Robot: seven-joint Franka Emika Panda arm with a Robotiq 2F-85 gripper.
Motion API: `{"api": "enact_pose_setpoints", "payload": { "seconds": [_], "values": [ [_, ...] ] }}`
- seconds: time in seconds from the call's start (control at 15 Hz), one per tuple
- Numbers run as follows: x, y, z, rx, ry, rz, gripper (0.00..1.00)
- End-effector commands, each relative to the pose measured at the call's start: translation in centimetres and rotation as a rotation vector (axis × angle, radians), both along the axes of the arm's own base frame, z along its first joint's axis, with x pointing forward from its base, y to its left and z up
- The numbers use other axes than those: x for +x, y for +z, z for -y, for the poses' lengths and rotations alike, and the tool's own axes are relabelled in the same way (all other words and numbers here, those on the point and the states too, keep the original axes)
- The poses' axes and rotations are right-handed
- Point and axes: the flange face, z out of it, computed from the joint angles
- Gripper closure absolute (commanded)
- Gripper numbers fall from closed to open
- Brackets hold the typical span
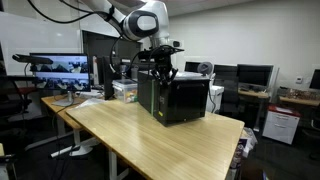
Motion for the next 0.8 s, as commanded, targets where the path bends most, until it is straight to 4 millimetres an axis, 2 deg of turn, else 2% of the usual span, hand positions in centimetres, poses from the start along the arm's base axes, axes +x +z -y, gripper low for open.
{"api": "enact_pose_setpoints", "payload": {
  "seconds": [0.0,0.27,0.53,0.73],
  "values": [
    [1.2,-0.5,0.0,-0.008,0.023,0.002,0.92],
    [0.1,-0.4,2.7,-0.030,-0.028,-0.017,0.92],
    [-0.7,0.1,4.6,-0.037,-0.068,-0.023,0.92],
    [-1.3,0.2,8.2,-0.059,-0.122,-0.024,0.92]
  ]
}}
